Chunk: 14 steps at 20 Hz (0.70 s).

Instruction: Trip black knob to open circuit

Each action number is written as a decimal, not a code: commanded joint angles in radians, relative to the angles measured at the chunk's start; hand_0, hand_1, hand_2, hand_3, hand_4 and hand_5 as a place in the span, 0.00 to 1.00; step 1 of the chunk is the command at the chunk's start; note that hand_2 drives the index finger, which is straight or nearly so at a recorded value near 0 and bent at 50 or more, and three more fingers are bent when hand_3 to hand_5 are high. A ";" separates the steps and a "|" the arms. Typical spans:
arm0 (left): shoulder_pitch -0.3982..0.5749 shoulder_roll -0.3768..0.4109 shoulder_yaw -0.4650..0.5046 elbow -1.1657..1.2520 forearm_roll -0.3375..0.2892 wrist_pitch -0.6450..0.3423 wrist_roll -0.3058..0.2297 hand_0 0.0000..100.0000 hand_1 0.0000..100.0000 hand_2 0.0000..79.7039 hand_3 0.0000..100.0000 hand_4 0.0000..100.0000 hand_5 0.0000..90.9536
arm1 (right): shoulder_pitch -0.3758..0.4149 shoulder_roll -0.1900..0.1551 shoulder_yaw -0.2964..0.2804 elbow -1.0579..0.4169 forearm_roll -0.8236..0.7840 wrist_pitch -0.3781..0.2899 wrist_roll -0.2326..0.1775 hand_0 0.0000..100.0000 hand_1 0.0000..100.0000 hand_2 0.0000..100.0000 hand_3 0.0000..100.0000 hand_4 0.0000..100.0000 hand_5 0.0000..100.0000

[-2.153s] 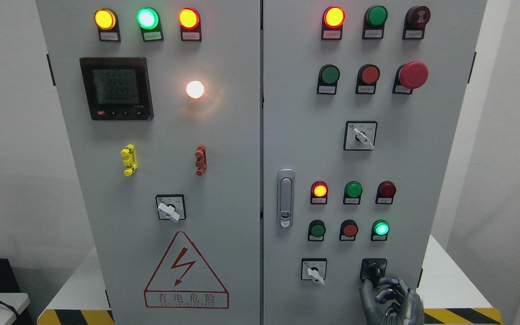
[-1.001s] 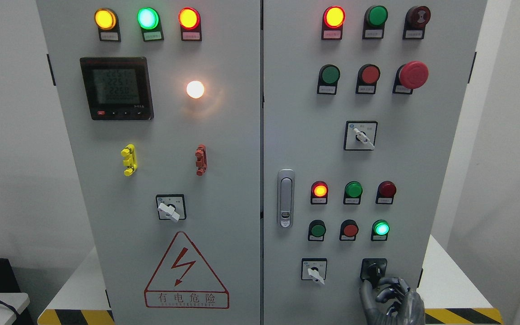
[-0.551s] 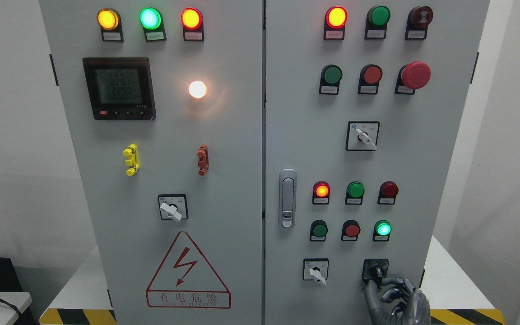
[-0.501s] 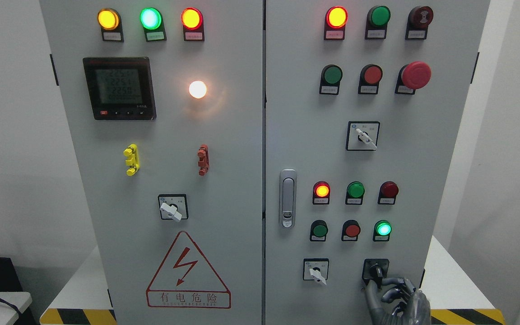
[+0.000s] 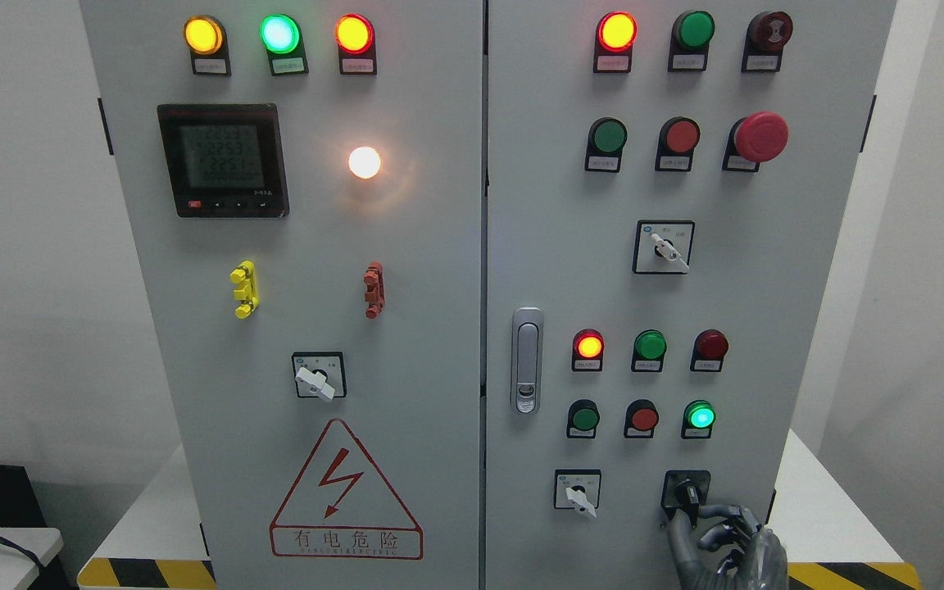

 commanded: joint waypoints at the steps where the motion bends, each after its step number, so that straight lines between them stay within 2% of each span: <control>1: -0.008 0.000 0.000 0.000 -0.032 0.000 0.000 0.12 0.39 0.00 0.00 0.00 0.00 | 0.003 0.000 0.028 0.005 0.001 -0.021 -0.001 0.46 0.84 0.46 0.79 0.77 0.88; 9: -0.008 0.000 0.000 0.000 -0.032 0.000 0.000 0.12 0.39 0.00 0.00 0.00 0.00 | 0.006 0.002 0.026 0.005 -0.003 -0.022 -0.001 0.44 0.83 0.46 0.78 0.76 0.85; 12: -0.008 0.000 0.000 0.000 -0.032 0.000 0.000 0.12 0.39 0.00 0.00 0.00 0.00 | 0.009 0.000 0.026 0.005 -0.007 -0.030 -0.001 0.44 0.81 0.43 0.76 0.72 0.74; 14: -0.008 0.000 0.000 0.000 -0.032 0.000 0.000 0.12 0.39 0.00 0.00 0.00 0.00 | 0.010 0.000 0.026 0.005 -0.007 -0.037 -0.001 0.44 0.80 0.43 0.75 0.71 0.71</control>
